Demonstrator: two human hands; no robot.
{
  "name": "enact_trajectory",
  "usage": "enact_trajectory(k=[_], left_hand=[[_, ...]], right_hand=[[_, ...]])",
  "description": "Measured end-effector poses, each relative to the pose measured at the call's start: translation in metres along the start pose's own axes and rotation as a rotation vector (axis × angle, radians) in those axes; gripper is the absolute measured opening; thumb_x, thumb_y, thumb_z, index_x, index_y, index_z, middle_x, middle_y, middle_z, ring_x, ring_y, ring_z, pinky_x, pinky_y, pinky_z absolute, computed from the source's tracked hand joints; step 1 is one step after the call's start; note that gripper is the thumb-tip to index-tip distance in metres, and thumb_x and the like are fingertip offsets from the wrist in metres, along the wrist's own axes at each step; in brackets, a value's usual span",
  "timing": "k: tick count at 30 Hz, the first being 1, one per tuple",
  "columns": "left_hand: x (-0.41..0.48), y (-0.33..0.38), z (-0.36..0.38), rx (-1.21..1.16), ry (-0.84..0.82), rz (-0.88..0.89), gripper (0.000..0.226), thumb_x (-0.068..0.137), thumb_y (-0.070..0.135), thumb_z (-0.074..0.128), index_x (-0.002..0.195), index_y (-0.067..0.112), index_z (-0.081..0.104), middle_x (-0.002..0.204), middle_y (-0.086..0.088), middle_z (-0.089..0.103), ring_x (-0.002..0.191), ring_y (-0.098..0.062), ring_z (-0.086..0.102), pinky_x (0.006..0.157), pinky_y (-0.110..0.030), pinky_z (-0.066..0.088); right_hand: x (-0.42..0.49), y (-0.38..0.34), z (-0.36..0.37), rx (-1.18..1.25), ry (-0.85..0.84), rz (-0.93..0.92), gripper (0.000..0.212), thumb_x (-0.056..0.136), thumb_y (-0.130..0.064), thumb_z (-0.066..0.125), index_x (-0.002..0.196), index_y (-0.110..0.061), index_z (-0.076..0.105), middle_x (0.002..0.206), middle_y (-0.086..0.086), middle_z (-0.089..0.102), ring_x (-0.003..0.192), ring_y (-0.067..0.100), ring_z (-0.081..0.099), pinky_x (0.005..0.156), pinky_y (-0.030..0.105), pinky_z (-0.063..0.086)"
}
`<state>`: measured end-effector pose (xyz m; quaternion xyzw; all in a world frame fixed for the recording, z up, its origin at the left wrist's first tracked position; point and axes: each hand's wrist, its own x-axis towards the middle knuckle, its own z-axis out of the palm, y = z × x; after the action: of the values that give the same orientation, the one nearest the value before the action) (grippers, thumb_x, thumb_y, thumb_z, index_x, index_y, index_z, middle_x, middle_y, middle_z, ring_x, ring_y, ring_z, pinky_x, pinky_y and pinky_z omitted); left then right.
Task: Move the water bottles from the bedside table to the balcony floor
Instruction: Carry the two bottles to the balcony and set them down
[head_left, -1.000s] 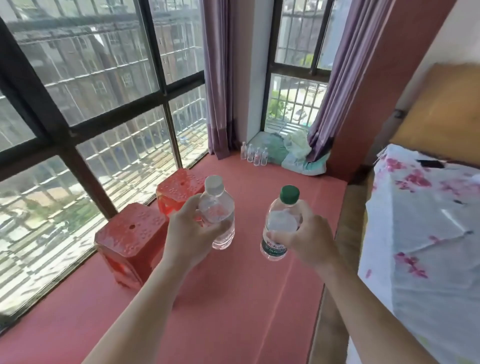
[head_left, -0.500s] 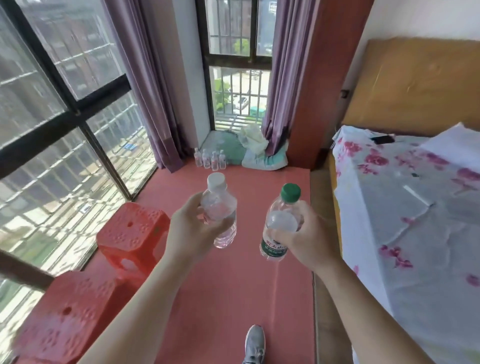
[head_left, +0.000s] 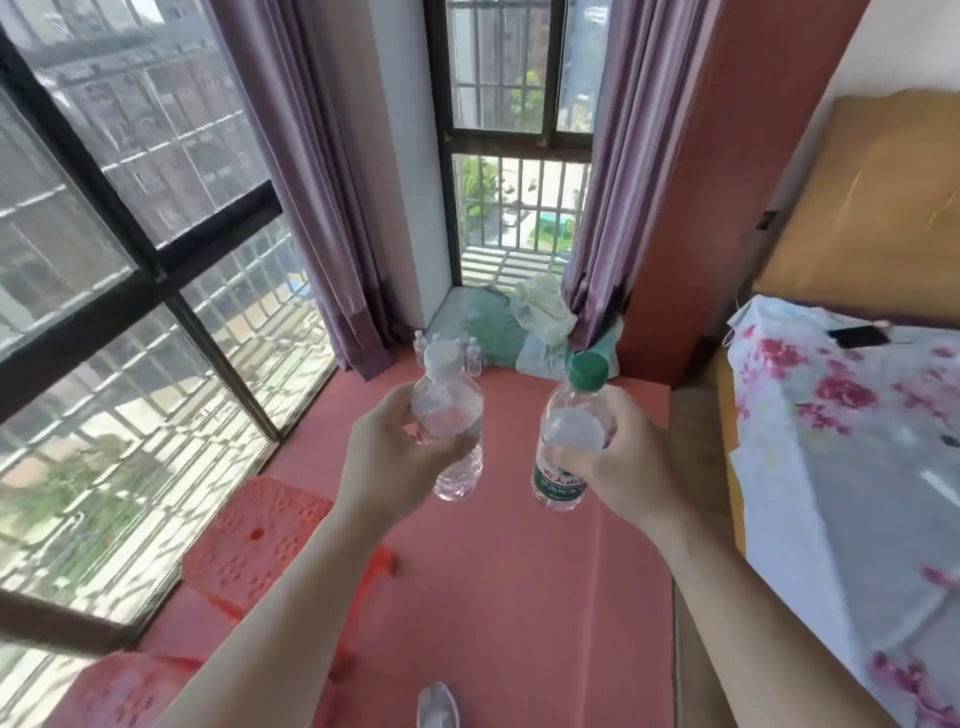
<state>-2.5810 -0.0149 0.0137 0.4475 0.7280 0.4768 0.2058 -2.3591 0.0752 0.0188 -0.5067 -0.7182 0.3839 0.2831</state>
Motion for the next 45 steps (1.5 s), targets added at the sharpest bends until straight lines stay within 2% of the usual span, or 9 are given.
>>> enact_trajectory(k=[4, 9, 14, 18, 26, 33, 36, 40, 45], left_hand=[[0.069, -0.014, 0.005, 0.006, 0.0, -0.007, 0.05, 0.064, 0.033, 0.092, 0.097, 0.049, 0.057, 0.09, 0.023, 0.067, 0.082, 0.01, 0.063, 0.065, -0.007, 0.045], [0.17, -0.041, 0.01, 0.02, -0.021, -0.042, 0.04, 0.063, 0.036, 0.091, 0.093, 0.039, 0.064, 0.082, 0.021, 0.068, 0.079, 0.007, 0.062, 0.062, -0.013, 0.041], [0.27, -0.039, 0.035, 0.04, -0.096, -0.007, 0.041, 0.062, 0.04, 0.088, 0.096, 0.031, 0.066, 0.087, 0.011, 0.071, 0.081, -0.006, 0.065, 0.07, -0.029, 0.051], [0.343, -0.03, 0.067, 0.048, -0.138, 0.004, 0.046, 0.061, 0.04, 0.089, 0.101, 0.033, 0.066, 0.088, 0.015, 0.07, 0.082, -0.002, 0.065, 0.072, -0.029, 0.053], [0.483, -0.031, 0.137, 0.063, -0.169, -0.056, 0.045, 0.062, 0.045, 0.089, 0.097, 0.037, 0.062, 0.089, 0.015, 0.07, 0.081, 0.0, 0.065, 0.074, -0.03, 0.055], [0.592, -0.027, 0.166, 0.053, -0.12, -0.118, 0.051, 0.059, 0.053, 0.086, 0.1, 0.036, 0.061, 0.088, 0.016, 0.069, 0.078, -0.001, 0.066, 0.069, -0.027, 0.053], [0.637, -0.03, 0.168, 0.062, -0.098, -0.123, 0.052, 0.06, 0.054, 0.086, 0.101, 0.034, 0.061, 0.083, 0.018, 0.069, 0.07, 0.004, 0.062, 0.062, -0.023, 0.045], [0.701, -0.046, 0.174, 0.046, -0.117, -0.126, 0.045, 0.062, 0.056, 0.085, 0.094, 0.037, 0.06, 0.08, 0.025, 0.067, 0.071, 0.004, 0.063, 0.065, -0.027, 0.05], [0.778, -0.072, 0.181, 0.048, -0.188, -0.123, 0.044, 0.065, 0.054, 0.084, 0.091, 0.033, 0.054, 0.083, 0.011, 0.067, 0.064, -0.009, 0.064, 0.056, -0.035, 0.054]], right_hand=[[0.07, -0.006, 0.018, -0.032, -0.002, 0.019, 0.049, 0.063, -0.043, 0.086, 0.102, -0.035, 0.057, 0.09, -0.014, 0.066, 0.084, 0.008, 0.063, 0.073, 0.032, 0.054], [0.157, -0.011, 0.045, -0.021, 0.011, 0.047, 0.046, 0.06, -0.038, 0.087, 0.094, -0.033, 0.057, 0.087, -0.012, 0.066, 0.081, 0.007, 0.062, 0.072, 0.035, 0.055], [0.237, -0.006, 0.052, 0.039, 0.093, 0.103, 0.049, 0.051, -0.045, 0.082, 0.093, -0.039, 0.056, 0.091, -0.015, 0.065, 0.086, 0.007, 0.062, 0.078, 0.04, 0.056], [0.303, 0.005, 0.045, 0.051, 0.145, 0.144, 0.05, 0.052, -0.044, 0.084, 0.095, -0.038, 0.058, 0.09, -0.015, 0.065, 0.086, 0.008, 0.063, 0.078, 0.042, 0.056], [0.457, 0.034, 0.033, 0.024, 0.088, 0.186, 0.042, 0.064, -0.031, 0.087, 0.095, -0.032, 0.058, 0.091, -0.015, 0.066, 0.084, -0.002, 0.059, 0.063, 0.014, 0.04], [0.59, 0.034, 0.032, -0.008, 0.004, 0.189, 0.044, 0.063, -0.035, 0.085, 0.097, -0.032, 0.058, 0.092, -0.012, 0.065, 0.087, 0.01, 0.062, 0.079, 0.039, 0.054], [0.636, 0.026, 0.041, -0.005, -0.013, 0.191, 0.047, 0.062, -0.035, 0.085, 0.1, -0.034, 0.057, 0.094, -0.012, 0.065, 0.089, 0.009, 0.062, 0.082, 0.039, 0.054], [0.694, 0.022, 0.063, -0.002, 0.004, 0.216, 0.044, 0.062, -0.032, 0.084, 0.096, -0.031, 0.056, 0.093, -0.01, 0.065, 0.087, 0.01, 0.062, 0.081, 0.041, 0.055], [0.752, 0.019, 0.097, -0.002, 0.052, 0.258, 0.041, 0.068, -0.025, 0.083, 0.097, -0.032, 0.056, 0.091, -0.013, 0.064, 0.085, 0.003, 0.061, 0.078, 0.034, 0.055]])
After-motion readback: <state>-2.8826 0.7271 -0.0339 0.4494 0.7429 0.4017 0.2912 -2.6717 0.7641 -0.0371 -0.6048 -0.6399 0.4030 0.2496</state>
